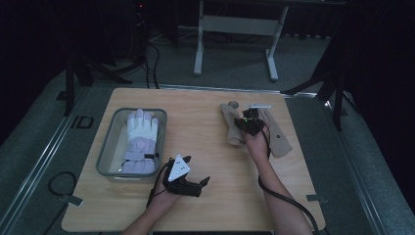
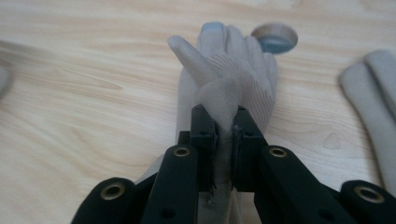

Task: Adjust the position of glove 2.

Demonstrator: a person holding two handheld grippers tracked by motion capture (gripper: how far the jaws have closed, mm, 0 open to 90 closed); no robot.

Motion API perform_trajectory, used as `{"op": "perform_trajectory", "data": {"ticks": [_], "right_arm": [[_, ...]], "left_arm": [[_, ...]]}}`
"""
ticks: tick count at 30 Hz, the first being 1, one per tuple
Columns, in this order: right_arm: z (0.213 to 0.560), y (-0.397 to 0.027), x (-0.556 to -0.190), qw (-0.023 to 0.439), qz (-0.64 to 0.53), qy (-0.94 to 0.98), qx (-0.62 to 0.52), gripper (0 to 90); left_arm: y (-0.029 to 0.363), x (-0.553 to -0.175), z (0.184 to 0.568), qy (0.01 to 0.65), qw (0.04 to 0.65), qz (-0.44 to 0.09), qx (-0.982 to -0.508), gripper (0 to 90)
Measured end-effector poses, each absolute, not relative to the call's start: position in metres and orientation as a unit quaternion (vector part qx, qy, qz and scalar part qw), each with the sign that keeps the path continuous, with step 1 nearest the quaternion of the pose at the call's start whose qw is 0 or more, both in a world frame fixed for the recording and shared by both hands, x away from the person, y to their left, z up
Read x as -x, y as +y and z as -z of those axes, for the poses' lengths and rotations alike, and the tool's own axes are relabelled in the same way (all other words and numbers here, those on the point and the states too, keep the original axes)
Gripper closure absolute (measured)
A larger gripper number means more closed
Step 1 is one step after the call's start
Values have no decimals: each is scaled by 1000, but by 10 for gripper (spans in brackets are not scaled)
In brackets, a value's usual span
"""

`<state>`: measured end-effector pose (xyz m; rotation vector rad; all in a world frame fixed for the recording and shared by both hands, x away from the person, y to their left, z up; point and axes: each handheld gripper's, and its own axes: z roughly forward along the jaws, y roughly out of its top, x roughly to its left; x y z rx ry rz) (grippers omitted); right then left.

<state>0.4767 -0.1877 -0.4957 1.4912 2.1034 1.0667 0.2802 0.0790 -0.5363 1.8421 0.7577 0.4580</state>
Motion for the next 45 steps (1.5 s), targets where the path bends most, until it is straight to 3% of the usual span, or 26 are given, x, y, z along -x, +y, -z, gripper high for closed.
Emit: {"op": "perform_trajectory", "data": {"ticks": [8,20,30,33,40,41,43,45], "right_arm": [[478,-185,-429,215,-378,727,-531,819],[484,-178,-378,226,-372,706,-558,817],[520,-150,-388,225,-337,712,-574,815],[533,-148,-392,206,-330,714,-583,803],[548,-144,-392,197,-335,726,-567,670],[546,-146,-392,190,-341,731,-560,581],[544,-147,-391,189,-344,731,-559,560],[538,-152,-390,189,-359,726,-555,469]], "left_arm": [[79,-285,540,338,512,-210,-761,28],[83,-285,541,361,509,-236,-745,29],[79,-282,543,354,508,-232,-750,29],[80,-282,544,353,506,-232,-752,29],[81,-282,543,351,511,-232,-750,29],[81,-282,543,350,512,-231,-750,29],[81,-281,544,347,512,-232,-751,29],[80,-282,544,347,512,-231,-751,29]]}}
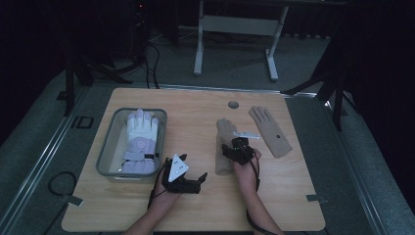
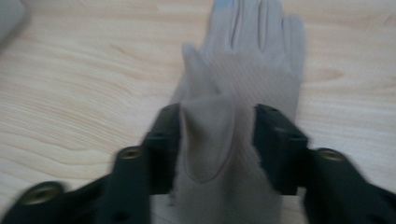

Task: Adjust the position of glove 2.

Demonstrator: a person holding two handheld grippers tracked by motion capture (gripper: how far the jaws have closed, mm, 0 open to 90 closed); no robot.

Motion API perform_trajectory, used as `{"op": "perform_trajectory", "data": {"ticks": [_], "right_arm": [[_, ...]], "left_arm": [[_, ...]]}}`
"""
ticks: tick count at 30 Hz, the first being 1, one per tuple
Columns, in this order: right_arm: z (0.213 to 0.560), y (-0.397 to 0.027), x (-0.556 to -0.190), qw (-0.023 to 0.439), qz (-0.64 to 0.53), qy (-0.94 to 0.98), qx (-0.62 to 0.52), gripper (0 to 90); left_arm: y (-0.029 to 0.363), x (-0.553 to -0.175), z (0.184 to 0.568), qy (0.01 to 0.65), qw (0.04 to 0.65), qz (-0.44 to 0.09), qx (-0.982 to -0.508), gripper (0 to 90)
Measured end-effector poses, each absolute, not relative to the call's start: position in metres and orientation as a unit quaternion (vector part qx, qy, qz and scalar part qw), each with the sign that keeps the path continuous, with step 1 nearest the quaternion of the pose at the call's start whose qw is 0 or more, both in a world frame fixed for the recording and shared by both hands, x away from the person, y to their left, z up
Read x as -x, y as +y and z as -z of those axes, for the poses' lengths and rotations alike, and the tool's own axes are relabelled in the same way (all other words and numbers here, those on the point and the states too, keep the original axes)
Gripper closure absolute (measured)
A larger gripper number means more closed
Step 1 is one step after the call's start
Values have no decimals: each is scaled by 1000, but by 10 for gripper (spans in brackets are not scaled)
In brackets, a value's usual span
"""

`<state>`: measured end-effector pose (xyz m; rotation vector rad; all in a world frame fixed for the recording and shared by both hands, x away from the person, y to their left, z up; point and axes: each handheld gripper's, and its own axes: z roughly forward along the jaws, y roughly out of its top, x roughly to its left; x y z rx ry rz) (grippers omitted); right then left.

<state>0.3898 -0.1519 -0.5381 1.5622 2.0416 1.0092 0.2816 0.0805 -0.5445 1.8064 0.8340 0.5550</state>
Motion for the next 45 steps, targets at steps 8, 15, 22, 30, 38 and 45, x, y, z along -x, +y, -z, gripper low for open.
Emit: {"op": "perform_trajectory", "data": {"ticks": [8,15,22,30,38,45], "right_arm": [[513,-181,-395,133,-401,741,-522,128],[506,-215,-400,136,-413,736,-519,217],[500,-254,-410,127,-428,726,-524,184],[490,-280,-421,168,-406,735,-516,144],[484,-314,-445,191,-409,723,-523,349],[485,-334,-469,225,-398,719,-524,414]], "left_arm": [[81,-282,545,350,512,-229,-751,29],[81,-282,545,351,513,-226,-750,29],[82,-282,546,352,512,-224,-751,29],[82,-281,546,353,516,-218,-750,29],[83,-279,545,350,522,-214,-748,29],[83,-277,545,344,530,-211,-746,28]]}}
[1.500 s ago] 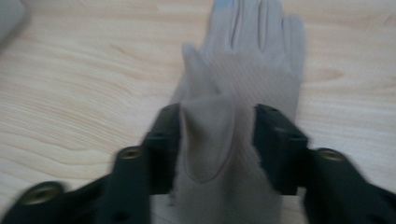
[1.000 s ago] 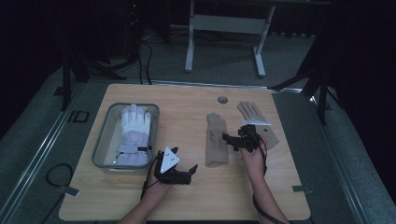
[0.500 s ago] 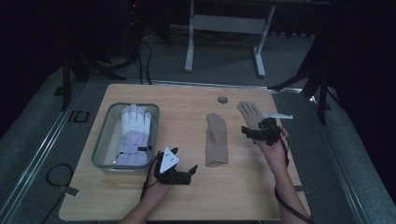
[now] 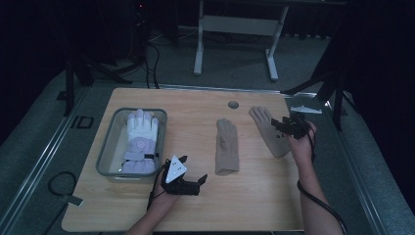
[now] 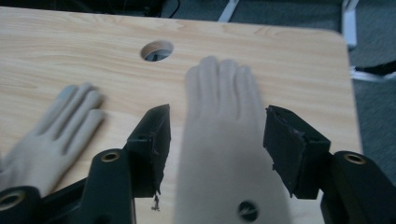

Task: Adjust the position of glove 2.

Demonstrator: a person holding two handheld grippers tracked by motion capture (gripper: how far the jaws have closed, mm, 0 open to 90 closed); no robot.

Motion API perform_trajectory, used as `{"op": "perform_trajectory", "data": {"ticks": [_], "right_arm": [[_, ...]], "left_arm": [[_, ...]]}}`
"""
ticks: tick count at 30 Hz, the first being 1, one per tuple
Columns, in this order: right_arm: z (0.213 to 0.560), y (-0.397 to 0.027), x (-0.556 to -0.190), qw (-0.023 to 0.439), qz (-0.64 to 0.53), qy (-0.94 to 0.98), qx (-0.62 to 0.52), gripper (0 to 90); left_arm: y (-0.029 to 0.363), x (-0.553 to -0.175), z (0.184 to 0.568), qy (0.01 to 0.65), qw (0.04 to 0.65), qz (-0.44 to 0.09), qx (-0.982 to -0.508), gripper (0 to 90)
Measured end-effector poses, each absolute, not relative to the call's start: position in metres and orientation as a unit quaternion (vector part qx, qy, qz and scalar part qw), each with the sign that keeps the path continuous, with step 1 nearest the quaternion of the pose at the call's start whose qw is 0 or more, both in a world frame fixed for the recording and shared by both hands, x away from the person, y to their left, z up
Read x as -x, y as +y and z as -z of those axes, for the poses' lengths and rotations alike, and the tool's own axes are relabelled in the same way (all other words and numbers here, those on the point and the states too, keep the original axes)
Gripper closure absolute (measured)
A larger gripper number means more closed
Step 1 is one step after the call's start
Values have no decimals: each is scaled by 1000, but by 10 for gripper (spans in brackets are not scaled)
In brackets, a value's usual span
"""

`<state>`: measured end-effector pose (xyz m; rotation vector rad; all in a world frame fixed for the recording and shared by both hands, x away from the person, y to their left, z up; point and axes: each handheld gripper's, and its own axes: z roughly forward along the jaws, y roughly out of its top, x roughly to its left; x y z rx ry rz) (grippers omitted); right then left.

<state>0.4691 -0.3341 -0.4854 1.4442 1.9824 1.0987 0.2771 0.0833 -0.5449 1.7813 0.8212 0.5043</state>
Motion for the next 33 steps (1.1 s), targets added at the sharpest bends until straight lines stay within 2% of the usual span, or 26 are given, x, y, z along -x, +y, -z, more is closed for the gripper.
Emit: {"op": "perform_trajectory", "data": {"ticks": [4,8,16,17,18,20,23,29,33], "right_arm": [[493,-337,-481,228,-383,731,-516,420],[517,-337,-497,208,-359,744,-525,432],[546,-329,-503,208,-317,766,-519,456],[547,-329,-501,214,-317,766,-516,535],[547,-329,-501,214,-317,766,-516,535],[546,-326,-499,211,-315,773,-509,664],[546,-324,-496,209,-321,754,-533,784],[534,-322,-487,193,-343,712,-582,826],[522,-316,-474,207,-341,696,-597,826]], "left_arm": [[83,-277,545,344,531,-210,-746,29],[85,-276,545,343,533,-210,-744,29],[85,-273,543,339,538,-210,-743,28],[85,-273,543,339,538,-209,-743,29],[85,-273,543,339,538,-209,-743,29],[85,-273,543,338,537,-209,-744,29],[85,-272,543,336,537,-210,-745,28],[84,-273,544,333,537,-211,-746,29],[83,-273,543,330,538,-214,-745,29]]}}
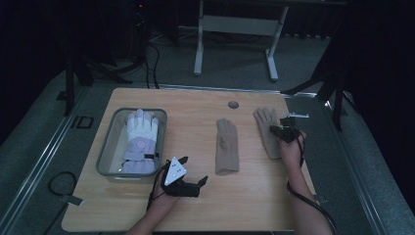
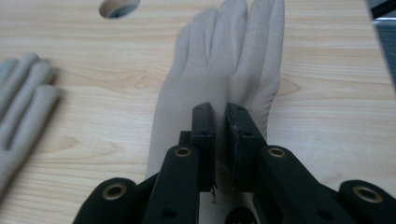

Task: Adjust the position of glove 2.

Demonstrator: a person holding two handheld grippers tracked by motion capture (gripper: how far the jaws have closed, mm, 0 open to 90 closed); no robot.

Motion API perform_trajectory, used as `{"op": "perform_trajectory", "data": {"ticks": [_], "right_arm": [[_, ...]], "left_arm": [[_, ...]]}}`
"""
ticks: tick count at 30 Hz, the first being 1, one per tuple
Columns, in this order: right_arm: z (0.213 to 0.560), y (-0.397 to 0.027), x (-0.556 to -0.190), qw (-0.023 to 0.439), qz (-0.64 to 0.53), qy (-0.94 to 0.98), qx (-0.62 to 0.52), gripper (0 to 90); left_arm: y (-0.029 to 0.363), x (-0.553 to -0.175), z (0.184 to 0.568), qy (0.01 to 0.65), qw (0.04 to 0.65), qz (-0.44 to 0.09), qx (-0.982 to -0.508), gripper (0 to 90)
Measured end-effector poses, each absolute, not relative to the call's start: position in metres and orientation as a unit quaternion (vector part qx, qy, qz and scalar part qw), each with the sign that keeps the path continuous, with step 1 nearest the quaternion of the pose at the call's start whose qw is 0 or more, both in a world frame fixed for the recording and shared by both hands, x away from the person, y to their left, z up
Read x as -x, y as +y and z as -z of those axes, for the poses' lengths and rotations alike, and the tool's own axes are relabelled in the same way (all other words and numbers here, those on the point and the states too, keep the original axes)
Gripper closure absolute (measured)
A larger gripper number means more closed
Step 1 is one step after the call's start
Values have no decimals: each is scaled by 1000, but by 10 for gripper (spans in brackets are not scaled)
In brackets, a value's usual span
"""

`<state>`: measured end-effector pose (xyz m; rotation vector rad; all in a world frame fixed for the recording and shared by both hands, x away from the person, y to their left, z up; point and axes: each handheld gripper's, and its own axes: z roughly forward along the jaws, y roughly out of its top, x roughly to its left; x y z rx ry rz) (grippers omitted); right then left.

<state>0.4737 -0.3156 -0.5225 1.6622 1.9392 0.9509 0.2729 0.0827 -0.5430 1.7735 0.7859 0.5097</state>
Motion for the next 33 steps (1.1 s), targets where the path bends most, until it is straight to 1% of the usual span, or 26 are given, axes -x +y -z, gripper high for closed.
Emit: {"op": "perform_trajectory", "data": {"ticks": [2,7,9,11,12,16,20,26,29,31,33], "right_arm": [[516,-313,-465,203,-350,683,-608,826],[497,-305,-443,219,-350,671,-616,826],[489,-301,-431,219,-357,664,-619,826],[487,-300,-427,225,-357,662,-620,826],[484,-295,-415,231,-353,660,-622,826],[492,-292,-399,225,-345,661,-628,825],[508,-293,-386,215,-333,663,-635,824],[539,-294,-378,204,-307,676,-638,814],[542,-296,-375,202,-319,671,-638,803],[542,-296,-375,199,-323,676,-632,769],[539,-299,-375,198,-335,677,-624,715]], "left_arm": [[82,-272,543,330,539,-213,-745,29],[81,-272,544,327,536,-212,-749,29],[80,-272,544,327,538,-211,-748,29],[80,-272,542,325,540,-211,-747,28],[80,-272,542,324,540,-213,-747,29],[81,-272,541,325,541,-215,-745,29],[81,-272,540,324,541,-216,-746,29],[79,-272,542,322,539,-216,-748,28],[78,-272,543,320,537,-215,-751,29],[78,-272,543,319,536,-214,-752,29],[78,-272,543,319,537,-213,-751,29]]}}
